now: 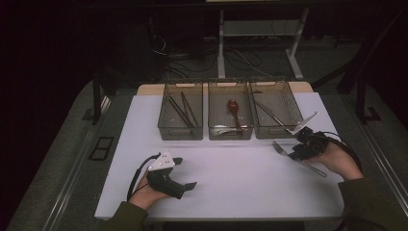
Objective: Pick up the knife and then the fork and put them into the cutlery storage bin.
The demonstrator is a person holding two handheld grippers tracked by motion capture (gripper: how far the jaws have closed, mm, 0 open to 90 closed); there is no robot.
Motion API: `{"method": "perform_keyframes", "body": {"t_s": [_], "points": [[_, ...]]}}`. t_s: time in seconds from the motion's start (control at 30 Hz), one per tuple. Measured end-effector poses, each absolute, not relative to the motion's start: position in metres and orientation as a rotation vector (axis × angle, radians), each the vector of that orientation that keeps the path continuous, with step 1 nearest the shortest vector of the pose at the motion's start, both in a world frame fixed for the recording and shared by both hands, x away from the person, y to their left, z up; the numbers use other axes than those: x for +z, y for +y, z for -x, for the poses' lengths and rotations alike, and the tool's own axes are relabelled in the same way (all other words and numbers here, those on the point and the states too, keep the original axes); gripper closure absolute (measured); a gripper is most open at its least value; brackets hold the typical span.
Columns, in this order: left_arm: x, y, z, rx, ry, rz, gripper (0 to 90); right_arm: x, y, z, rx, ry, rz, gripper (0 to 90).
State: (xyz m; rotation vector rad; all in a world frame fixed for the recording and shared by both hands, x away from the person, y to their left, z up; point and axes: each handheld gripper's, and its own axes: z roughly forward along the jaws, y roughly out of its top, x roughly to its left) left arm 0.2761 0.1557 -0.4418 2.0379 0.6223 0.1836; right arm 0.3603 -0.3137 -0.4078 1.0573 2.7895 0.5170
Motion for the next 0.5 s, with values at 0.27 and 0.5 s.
{"method": "perform_keyframes", "body": {"t_s": [0.27,0.5], "points": [[-0.442,0.155,-0.276,0.178,0.621,-2.049,0.0,-0.418,-0.308,-0.361,0.328,2.848,-1.032,72.8],[-0.443,0.154,-0.276,0.178,0.621,-2.050,0.0,-0.421,-0.306,-0.363,0.265,2.884,-1.003,79.1]]}}
